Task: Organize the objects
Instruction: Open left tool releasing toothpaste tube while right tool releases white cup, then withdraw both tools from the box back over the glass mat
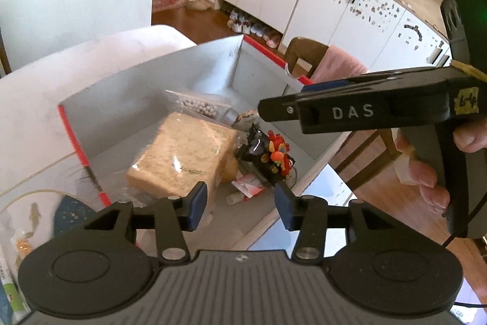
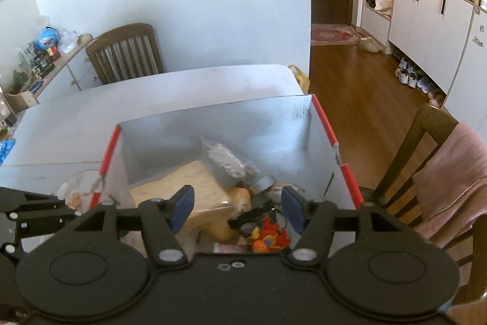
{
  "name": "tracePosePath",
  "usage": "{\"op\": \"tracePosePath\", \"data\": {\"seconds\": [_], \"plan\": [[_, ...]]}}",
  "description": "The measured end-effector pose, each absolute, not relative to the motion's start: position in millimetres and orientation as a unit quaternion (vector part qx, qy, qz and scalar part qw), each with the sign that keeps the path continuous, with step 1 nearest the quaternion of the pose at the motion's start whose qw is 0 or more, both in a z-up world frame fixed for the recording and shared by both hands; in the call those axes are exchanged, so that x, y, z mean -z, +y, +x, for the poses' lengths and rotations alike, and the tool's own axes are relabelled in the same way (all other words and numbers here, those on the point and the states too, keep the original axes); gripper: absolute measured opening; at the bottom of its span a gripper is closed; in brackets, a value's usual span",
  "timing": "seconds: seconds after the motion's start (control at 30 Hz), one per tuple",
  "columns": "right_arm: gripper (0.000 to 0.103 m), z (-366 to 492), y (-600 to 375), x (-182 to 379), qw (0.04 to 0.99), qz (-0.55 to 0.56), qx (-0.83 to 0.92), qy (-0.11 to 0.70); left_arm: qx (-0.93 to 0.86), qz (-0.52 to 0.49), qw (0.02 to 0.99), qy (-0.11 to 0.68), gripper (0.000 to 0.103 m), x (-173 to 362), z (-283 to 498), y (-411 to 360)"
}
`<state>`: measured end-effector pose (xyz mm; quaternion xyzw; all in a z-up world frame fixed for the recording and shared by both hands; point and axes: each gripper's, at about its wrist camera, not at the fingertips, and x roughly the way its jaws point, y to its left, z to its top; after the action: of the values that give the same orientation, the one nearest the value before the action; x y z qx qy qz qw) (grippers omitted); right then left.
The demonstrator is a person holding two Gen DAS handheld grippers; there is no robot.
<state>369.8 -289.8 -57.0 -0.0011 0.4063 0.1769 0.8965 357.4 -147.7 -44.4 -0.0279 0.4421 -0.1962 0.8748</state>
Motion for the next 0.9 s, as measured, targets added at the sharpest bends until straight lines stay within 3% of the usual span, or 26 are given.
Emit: {"op": "tracePosePath", "data": {"seconds": [0.07,0.17,0.37,0.63,0.7,0.9], "plan": [[0.064,361.3,-287.2,53.1,0.898,0.001,-0.179,0.401,0.196,-0.028,0.879,0.434,0.047,39.7,349.7,-141.7],[0.075,348.6,-282.3,49.9,0.902,0.003,-0.180,0.394,0.193,-0.022,0.886,0.422,0.048,32.8,338.3,-132.0],[0.081,324.2,-266.2,45.6,0.903,0.006,-0.186,0.387,0.188,-0.021,0.893,0.408,0.054,23.1,313.7,-105.1],[0.094,300.7,-234.2,43.7,0.898,0.028,-0.201,0.389,0.167,-0.028,0.904,0.392,0.075,14.2,285.1,-58.3],[0.100,294.8,-222.6,43.0,0.899,0.026,-0.204,0.386,0.162,-0.023,0.908,0.386,0.077,12.9,278.0,-48.6],[0.102,283.4,-189.9,43.4,0.900,0.020,-0.211,0.380,0.142,-0.020,0.912,0.384,0.084,14.6,260.2,-16.6]]}}
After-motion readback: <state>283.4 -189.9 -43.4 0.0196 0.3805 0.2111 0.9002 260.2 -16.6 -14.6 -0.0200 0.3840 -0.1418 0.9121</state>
